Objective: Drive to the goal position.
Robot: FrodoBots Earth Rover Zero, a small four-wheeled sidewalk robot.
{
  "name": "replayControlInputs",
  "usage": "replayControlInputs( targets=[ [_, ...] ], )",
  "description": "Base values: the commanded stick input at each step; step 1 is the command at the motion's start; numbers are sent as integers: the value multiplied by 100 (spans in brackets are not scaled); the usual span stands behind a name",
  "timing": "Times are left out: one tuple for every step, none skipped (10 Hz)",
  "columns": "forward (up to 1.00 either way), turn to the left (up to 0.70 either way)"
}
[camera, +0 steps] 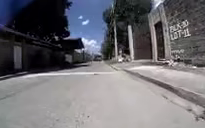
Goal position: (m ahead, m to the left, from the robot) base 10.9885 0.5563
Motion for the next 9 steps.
replayControlInputs(
  targets=[
    [100, 1],
    [100, 0],
    [100, 0],
    [100, 0],
    [100, 0],
    [100, -12],
    [100, -32],
    [100, -40],
    [100, -40]
  ],
)
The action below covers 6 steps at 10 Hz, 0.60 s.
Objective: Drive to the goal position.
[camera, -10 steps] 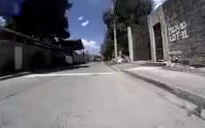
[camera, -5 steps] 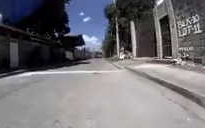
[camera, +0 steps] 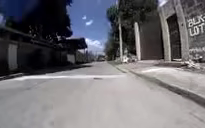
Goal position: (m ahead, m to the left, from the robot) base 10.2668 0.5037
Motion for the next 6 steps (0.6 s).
replayControlInputs(
  targets=[
    [100, -6],
    [100, 14],
    [100, 5],
    [100, 0],
    [100, 0],
    [100, 3]
  ],
)
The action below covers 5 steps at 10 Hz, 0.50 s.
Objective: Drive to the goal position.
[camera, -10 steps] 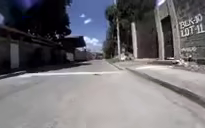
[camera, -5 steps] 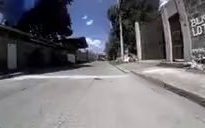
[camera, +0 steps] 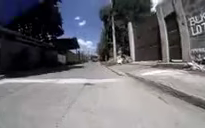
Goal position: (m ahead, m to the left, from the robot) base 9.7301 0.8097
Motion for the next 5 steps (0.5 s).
replayControlInputs(
  targets=[
    [100, 12],
    [100, 8],
    [100, 0],
    [100, 0],
    [100, -15]
  ],
)
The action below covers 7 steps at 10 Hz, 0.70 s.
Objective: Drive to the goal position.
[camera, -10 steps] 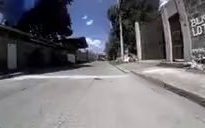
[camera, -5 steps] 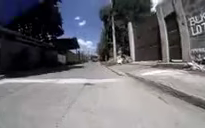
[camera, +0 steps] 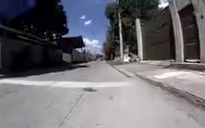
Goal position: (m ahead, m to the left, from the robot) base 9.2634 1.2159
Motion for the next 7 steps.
replayControlInputs(
  targets=[
    [100, -37],
    [100, -40],
    [100, -40],
    [100, -40],
    [100, -25],
    [100, 0],
    [100, 0]
  ],
)
